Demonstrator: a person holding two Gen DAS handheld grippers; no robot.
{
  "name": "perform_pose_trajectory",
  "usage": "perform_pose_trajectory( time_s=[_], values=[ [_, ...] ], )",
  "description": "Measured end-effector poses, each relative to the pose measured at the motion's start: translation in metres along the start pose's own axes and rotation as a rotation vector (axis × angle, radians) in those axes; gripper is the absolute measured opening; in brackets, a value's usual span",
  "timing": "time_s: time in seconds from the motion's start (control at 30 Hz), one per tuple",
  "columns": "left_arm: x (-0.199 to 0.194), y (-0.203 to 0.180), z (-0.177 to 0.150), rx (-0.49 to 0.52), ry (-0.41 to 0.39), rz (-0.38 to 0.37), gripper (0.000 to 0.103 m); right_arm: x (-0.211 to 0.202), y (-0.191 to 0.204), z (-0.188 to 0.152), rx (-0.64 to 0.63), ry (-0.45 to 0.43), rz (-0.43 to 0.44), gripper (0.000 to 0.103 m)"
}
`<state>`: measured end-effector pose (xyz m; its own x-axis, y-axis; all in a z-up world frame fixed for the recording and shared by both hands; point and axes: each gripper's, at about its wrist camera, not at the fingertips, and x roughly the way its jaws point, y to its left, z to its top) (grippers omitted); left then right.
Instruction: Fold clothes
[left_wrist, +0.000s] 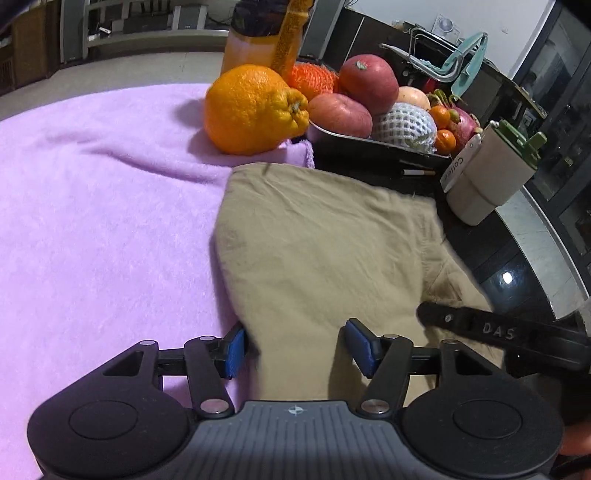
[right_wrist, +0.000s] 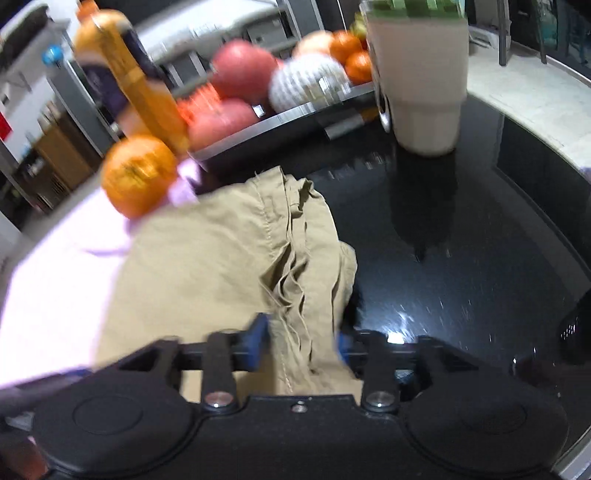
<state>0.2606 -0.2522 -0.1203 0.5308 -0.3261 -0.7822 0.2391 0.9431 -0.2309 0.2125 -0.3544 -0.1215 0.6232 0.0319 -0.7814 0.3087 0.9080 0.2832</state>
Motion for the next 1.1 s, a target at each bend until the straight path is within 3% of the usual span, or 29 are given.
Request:
perform_pose_trajectory(
  time_s=[0.07,0.2,0.3,0.37,0.43,0.47,0.53,0.6,0.63,0.7,0.8,0.87,0.93,1.1],
  values=[
    [-0.014,-0.001,-0.005,0.038,-0.032,0.024,0.052,-0.004,-0.003,-0.001,-0.023,-0.004,-0.033,0.054],
    [-0.052,0.003,-0.022,0.097,-0.106,0.023,0.049,-0.050,-0.008,-0.009,-0.004,-0.130,-0.051,0.058],
    [-0.071,-0.004,-0.037,0.152,-0.123,-0.020,0.036,-0.090,-0.020,-0.023,0.093,-0.209,0.035,0.065],
    [-0.076,-0.017,-0.048,0.214,-0.124,-0.045,0.036,-0.107,-0.027,-0.034,0.164,-0.208,0.153,0.062],
    [-0.074,-0.033,-0.059,0.288,-0.126,-0.038,0.036,-0.110,-0.028,-0.045,0.165,-0.175,0.216,0.038],
    [-0.070,-0.040,-0.064,0.316,-0.118,-0.025,0.037,-0.110,-0.026,-0.051,0.150,-0.153,0.227,0.035],
    [-0.060,-0.052,-0.073,0.373,-0.103,0.001,0.036,-0.102,-0.016,-0.059,0.078,-0.082,0.165,0.026],
    [-0.044,-0.054,-0.082,0.386,-0.062,0.028,0.036,-0.085,-0.008,-0.067,0.003,0.008,0.096,0.025],
    [-0.036,-0.054,-0.086,0.385,-0.038,0.042,0.037,-0.076,-0.005,-0.071,-0.040,0.049,0.050,0.014],
    [-0.030,-0.053,-0.091,0.396,-0.042,0.056,0.037,-0.068,0.006,-0.075,-0.139,0.065,-0.036,0.002],
    [-0.033,-0.051,-0.086,0.371,-0.021,0.054,0.038,-0.068,0.015,-0.073,-0.171,0.063,-0.071,0.004],
    [-0.040,-0.044,-0.083,0.346,-0.022,0.033,0.038,-0.073,0.018,-0.069,-0.162,0.042,-0.060,0.010],
    [-0.053,-0.036,-0.079,0.326,-0.058,0.007,0.038,-0.081,0.013,-0.065,-0.128,-0.012,-0.012,0.025],
    [-0.070,-0.023,-0.052,0.258,-0.153,-0.027,0.038,-0.086,0.000,-0.050,0.022,-0.126,0.112,0.026]
  ],
)
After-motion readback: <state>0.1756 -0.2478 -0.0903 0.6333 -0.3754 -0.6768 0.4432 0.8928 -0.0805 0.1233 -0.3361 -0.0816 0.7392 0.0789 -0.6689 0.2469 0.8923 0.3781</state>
